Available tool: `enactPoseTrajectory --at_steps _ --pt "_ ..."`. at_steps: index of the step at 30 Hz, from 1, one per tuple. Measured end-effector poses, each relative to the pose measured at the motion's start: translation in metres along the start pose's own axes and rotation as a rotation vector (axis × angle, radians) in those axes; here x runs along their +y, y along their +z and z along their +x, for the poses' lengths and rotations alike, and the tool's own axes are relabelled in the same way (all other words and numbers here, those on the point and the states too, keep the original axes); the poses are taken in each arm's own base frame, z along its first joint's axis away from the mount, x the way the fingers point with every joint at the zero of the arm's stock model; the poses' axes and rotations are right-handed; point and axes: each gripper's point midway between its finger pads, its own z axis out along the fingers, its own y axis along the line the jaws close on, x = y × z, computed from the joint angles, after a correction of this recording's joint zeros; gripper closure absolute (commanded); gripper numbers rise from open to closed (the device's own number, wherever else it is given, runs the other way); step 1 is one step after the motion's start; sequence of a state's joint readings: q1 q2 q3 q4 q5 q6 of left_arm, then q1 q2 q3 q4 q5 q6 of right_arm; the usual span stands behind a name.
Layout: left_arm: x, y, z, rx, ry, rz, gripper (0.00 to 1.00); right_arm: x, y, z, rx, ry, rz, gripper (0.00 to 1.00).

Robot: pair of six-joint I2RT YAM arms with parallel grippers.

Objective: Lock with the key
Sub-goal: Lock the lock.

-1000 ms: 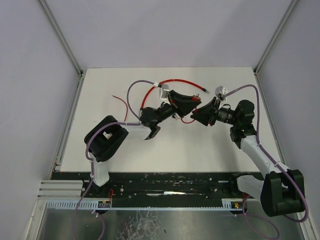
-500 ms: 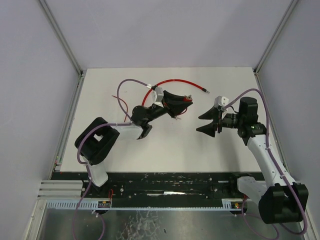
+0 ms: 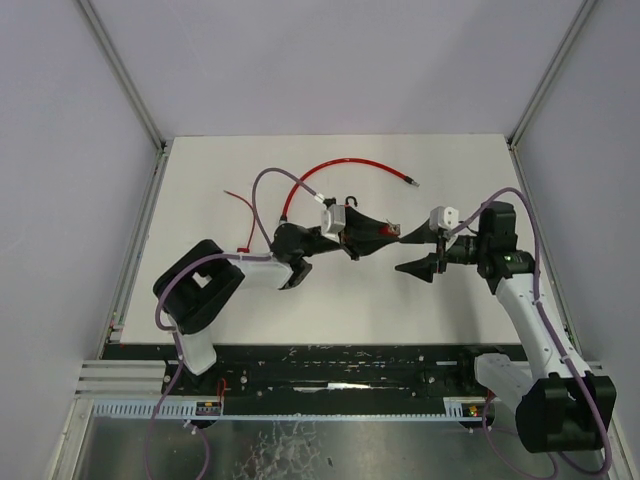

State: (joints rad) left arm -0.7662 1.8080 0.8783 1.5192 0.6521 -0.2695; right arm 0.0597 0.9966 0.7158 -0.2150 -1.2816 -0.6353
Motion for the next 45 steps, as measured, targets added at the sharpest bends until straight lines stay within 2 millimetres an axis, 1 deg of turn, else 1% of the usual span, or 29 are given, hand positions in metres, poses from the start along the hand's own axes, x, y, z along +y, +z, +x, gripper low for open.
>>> enactPoseTrajectory --at_steps 2,3,6,7,9,12,14,15,17,20,22,24,26,31,34,45 --pt "-0.007 -0.001 0.007 0.019 0.049 0.029 1.0 0.0 -0.007 -0.003 0.019 -0.013 0.009 0.34" --pt "-0.01 -0.003 0.012 0.036 0.075 0.037 1.0 -0.002 -0.012 -0.008 0.032 -0.033 0.02 0.34" --pt "-0.013 -0.007 0.026 0.095 0.141 0.048 1.0 -0.007 -0.027 -0.031 0.053 -0.139 0.048 0.33" --pt "-0.012 -0.008 0.028 0.114 0.168 0.046 1.0 -0.006 -0.03 -0.037 0.056 -0.17 0.056 0.32" --pt "-0.009 -0.009 0.027 0.138 0.228 0.037 1.0 -0.001 -0.034 -0.043 0.057 -0.198 0.064 0.31" --pt "-0.004 -0.01 0.023 0.165 0.345 0.022 1.0 0.007 -0.034 -0.046 0.042 -0.151 0.067 0.3" --pt "0.0 -0.013 0.027 0.194 0.413 0.009 1.0 0.009 -0.032 -0.046 0.014 -0.069 0.06 0.31" --pt "0.001 -0.014 0.032 0.215 0.447 0.003 1.0 0.009 -0.029 -0.044 -0.009 0.007 0.051 0.32" --pt "0.001 -0.015 0.044 0.263 0.508 0.002 1.0 0.005 -0.025 -0.039 -0.037 0.137 0.044 0.32" --pt "-0.006 -0.014 0.064 0.34 0.604 0.015 1.0 -0.004 -0.02 -0.028 -0.047 0.315 0.057 0.33" --pt "-0.008 -0.015 0.075 0.383 0.663 0.018 1.0 -0.009 -0.019 -0.028 -0.05 0.379 0.068 0.34" --pt "-0.01 -0.016 0.084 0.419 0.707 0.025 1.0 -0.011 -0.019 -0.03 -0.056 0.409 0.076 0.35" --pt "-0.007 -0.018 0.089 0.445 0.741 0.018 1.0 -0.014 -0.019 -0.031 -0.054 0.429 0.096 0.36" --pt "0.002 -0.023 0.091 0.482 0.795 -0.004 1.0 -0.02 -0.02 -0.025 -0.037 0.467 0.127 0.37" --pt "0.004 -0.024 0.091 0.491 0.816 -0.009 1.0 -0.02 -0.02 -0.023 -0.03 0.462 0.128 0.35" --pt "-0.002 -0.025 0.096 0.501 0.848 0.036 1.0 -0.029 -0.021 -0.02 -0.024 0.451 0.172 0.34"
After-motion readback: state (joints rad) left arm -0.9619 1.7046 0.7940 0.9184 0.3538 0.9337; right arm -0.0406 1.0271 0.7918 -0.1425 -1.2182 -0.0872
